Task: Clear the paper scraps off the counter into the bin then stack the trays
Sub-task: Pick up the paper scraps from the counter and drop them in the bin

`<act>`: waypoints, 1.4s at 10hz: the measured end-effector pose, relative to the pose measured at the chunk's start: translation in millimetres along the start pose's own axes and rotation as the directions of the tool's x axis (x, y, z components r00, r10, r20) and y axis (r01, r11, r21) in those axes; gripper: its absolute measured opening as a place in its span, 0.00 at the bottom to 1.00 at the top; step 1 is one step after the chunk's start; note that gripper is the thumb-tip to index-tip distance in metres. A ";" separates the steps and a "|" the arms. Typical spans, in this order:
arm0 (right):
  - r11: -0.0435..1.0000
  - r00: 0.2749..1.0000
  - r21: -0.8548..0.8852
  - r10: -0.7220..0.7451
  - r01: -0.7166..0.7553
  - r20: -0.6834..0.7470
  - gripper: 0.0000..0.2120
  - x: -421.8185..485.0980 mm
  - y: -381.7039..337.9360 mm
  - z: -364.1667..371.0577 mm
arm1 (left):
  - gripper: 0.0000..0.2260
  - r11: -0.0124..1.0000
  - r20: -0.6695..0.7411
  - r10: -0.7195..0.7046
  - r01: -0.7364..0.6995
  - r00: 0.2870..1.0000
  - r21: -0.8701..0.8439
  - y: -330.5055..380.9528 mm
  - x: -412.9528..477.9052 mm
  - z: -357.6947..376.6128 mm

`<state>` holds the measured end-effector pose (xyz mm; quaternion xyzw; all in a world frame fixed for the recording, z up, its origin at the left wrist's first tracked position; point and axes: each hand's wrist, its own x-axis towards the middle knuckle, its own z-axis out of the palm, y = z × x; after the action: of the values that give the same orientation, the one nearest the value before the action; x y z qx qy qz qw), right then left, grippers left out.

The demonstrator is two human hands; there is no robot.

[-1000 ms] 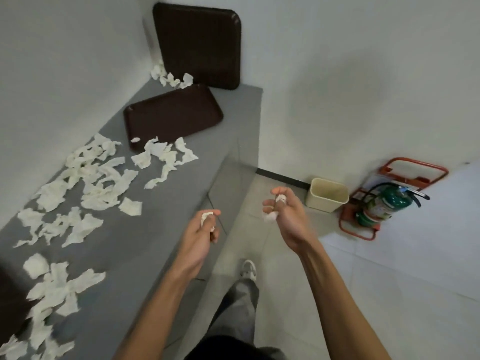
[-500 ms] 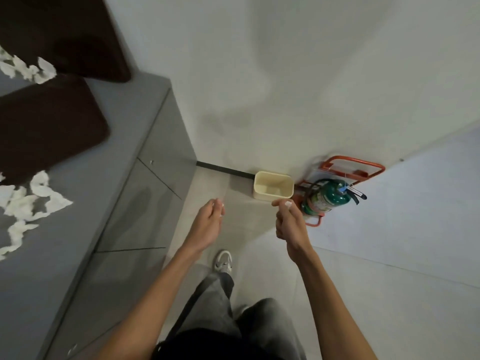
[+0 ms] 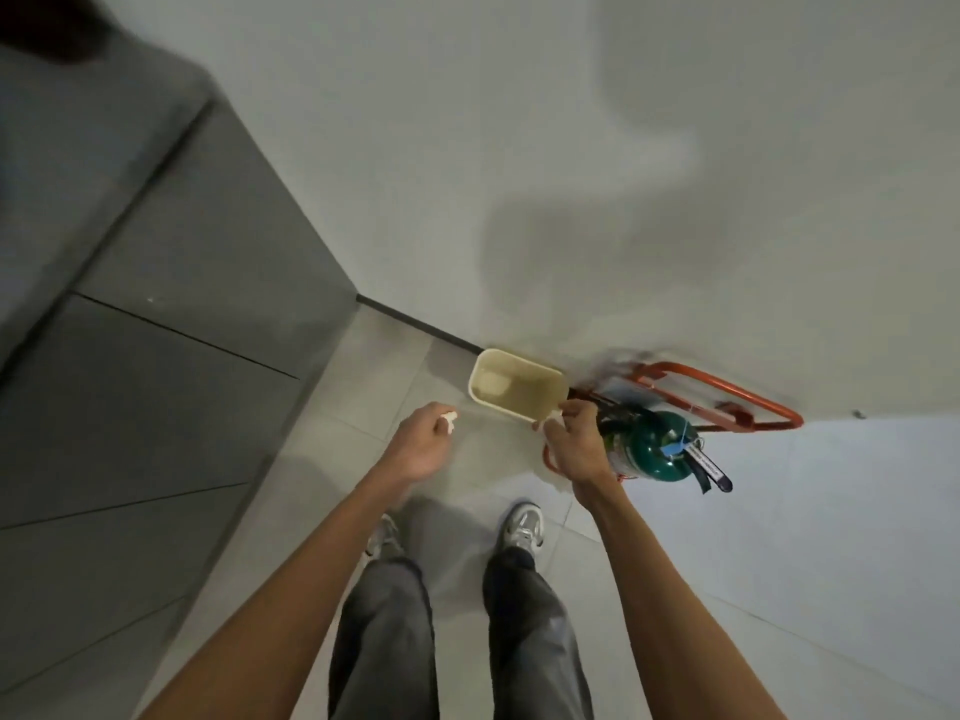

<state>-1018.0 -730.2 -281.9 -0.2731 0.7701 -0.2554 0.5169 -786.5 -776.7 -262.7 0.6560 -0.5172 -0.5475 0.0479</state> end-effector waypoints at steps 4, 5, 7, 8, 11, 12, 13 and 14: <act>0.851 0.991 -0.517 -0.128 0.091 -0.036 0.04 238.6 136.3 40.0 | 0.13 0.969 -0.111 0.079 -0.050 0.991 0.242 -69.8 236.1 129.4; 0.790 0.985 -0.599 -0.172 0.133 -0.009 0.09 293.9 164.3 62.8 | 0.11 0.948 -0.118 0.099 -0.058 0.988 0.312 -82.9 290.3 160.1; 0.677 0.991 -0.724 -0.112 0.131 0.074 0.12 391.9 216.1 96.6 | 0.11 0.854 -0.011 0.143 -0.118 0.990 0.507 -121.5 387.5 224.5; 0.604 0.990 -0.785 -0.056 0.136 0.128 0.17 416.9 228.7 103.9 | 0.09 0.720 0.126 0.115 -0.170 0.985 0.673 -137.9 423.4 246.6; 0.419 0.987 -0.894 -0.062 0.159 0.147 0.16 377.1 186.5 90.1 | 0.16 0.736 0.221 0.114 -0.232 0.969 0.636 -107.8 379.8 211.3; 0.539 0.976 -0.815 -0.162 0.212 0.146 0.12 326.2 144.2 77.3 | 0.16 0.760 0.150 0.164 -0.222 0.975 0.611 -78.5 328.0 170.5; 0.633 0.957 -0.721 -0.243 0.282 0.161 0.10 258.0 92.5 65.1 | 0.17 0.791 0.091 0.202 -0.217 0.975 0.573 -46.9 260.0 118.7; 0.662 0.927 -0.655 -0.321 0.365 0.193 0.11 175.6 34.0 52.1 | 0.19 0.817 -0.002 0.234 -0.196 0.972 0.543 -22.1 180.3 60.1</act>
<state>-1030.1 -831.7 -437.7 -0.5904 0.7279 -0.0401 0.3464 -843.0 -868.1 -421.0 0.5987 -0.7188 -0.3485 -0.0592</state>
